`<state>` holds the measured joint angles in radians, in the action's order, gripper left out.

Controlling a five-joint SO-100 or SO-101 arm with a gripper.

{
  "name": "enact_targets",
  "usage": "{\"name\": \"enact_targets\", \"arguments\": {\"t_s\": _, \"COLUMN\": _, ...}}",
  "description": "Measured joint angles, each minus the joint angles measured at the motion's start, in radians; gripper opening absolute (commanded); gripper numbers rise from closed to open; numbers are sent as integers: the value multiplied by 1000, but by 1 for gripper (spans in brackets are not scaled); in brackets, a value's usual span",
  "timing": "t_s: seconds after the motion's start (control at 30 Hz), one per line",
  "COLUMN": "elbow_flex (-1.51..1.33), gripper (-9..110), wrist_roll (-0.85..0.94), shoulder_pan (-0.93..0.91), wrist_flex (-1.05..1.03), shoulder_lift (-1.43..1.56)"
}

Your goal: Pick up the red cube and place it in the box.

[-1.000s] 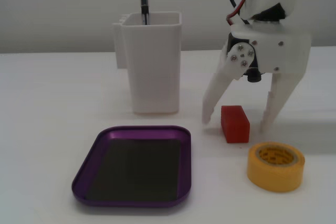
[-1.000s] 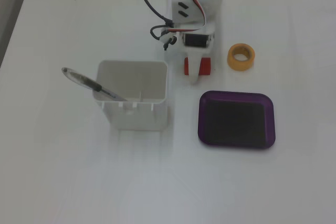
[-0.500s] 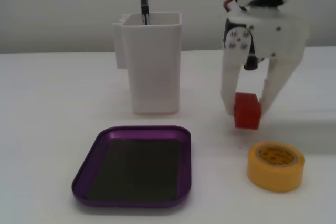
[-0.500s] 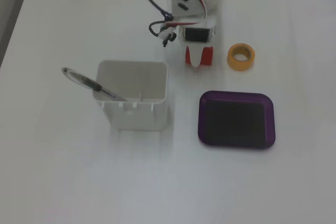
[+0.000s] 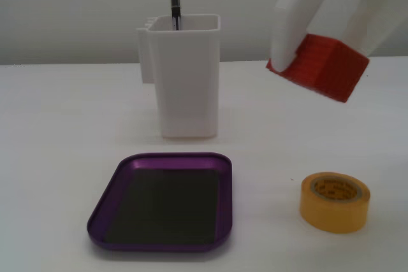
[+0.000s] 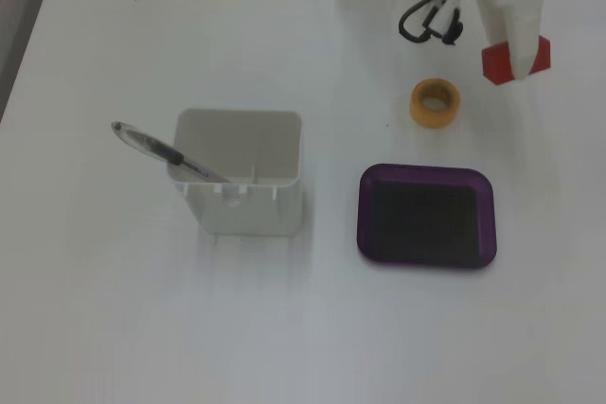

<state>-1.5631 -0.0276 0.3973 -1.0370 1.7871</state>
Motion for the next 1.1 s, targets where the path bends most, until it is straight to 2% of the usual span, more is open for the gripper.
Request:
{"name": "enact_targets", "arguments": {"t_s": 0.2, "elbow_flex": 195, "gripper": -1, "wrist_roll": -146, "shoulder_pan": -101, "wrist_flex": 25, "shoulder_lift": -270}}
{"name": "enact_targets", "arguments": {"t_s": 0.4, "elbow_flex": 370, "gripper": -1, "wrist_roll": -184, "shoulder_pan": -210, "wrist_flex": -35, "shoulder_lift": -491}}
{"name": "enact_targets", "arguments": {"t_s": 1.1, "elbow_flex": 411, "gripper": 0, "wrist_roll": -186, "shoulder_pan": -258, "wrist_flex": -64, "shoulder_lift": -703}}
